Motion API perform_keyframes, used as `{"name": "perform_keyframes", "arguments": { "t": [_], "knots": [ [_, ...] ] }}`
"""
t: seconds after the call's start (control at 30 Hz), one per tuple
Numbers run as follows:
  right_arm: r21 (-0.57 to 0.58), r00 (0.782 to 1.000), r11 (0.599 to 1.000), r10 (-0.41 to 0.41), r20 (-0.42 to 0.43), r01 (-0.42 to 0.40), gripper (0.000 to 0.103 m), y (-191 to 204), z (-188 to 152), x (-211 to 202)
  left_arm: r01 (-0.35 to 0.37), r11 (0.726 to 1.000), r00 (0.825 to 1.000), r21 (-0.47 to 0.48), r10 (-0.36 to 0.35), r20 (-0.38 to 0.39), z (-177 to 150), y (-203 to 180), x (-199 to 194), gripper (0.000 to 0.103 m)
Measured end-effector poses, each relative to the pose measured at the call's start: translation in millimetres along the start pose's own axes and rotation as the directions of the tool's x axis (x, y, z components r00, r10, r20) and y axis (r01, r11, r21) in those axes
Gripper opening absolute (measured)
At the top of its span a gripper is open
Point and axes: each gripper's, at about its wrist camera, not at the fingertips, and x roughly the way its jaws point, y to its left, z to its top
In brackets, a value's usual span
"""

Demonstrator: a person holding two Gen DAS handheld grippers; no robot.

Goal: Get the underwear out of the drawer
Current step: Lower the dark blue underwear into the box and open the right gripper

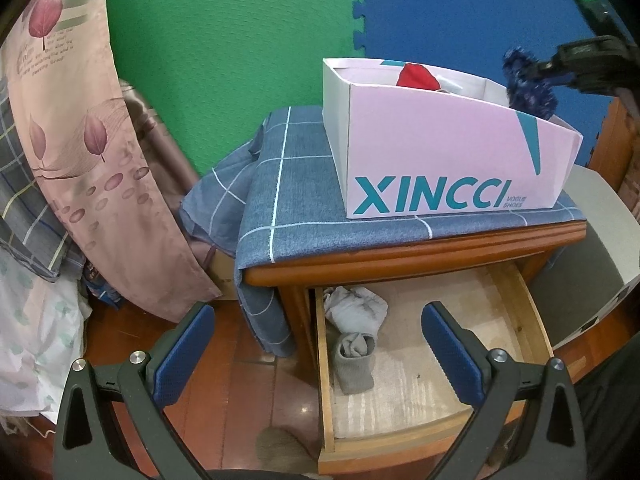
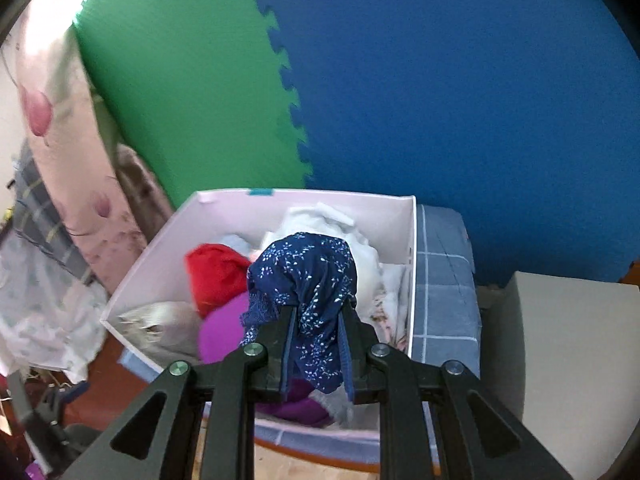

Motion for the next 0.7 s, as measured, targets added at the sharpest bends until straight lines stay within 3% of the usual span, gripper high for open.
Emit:
{"name": "perform_keyframes", "arguments": {
  "t": [0.2,0.47,0.53,0.6,0.7],
  "knots": [
    [-0.032,0.997,0.999,-0.037,-0.073,0.034,0.019,6.5,-6.9,37.7,0.003,1.0,1.0,0.0,-0.003,-0.008,1.2,0.7,2.5,0.103],
    [-0.016,0.996,0.999,-0.052,-0.072,0.051,0.021,2.2,-8.6,41.7,0.003,1.0,1.0,0.0,-0.003,-0.01,1.4,1.5,2.5,0.103],
    [0.01,0.997,0.999,-0.035,-0.072,0.036,0.025,-2.3,-8.2,40.5,0.003,1.0,1.0,0.0,-0.003,-0.009,1.7,1.5,2.6,0.103],
    [0.026,0.998,0.999,-0.028,-0.048,0.029,0.044,-5.7,-9.0,34.7,0.003,1.0,1.0,0.001,-0.003,-0.01,1.9,1.7,2.6,0.103],
    [0.025,0.999,0.999,-0.025,0.043,0.024,0.05,-7.0,-11.1,14.3,-0.001,1.0,1.0,0.003,0.001,-0.013,1.7,2.7,2.5,0.103]
  ]
}}
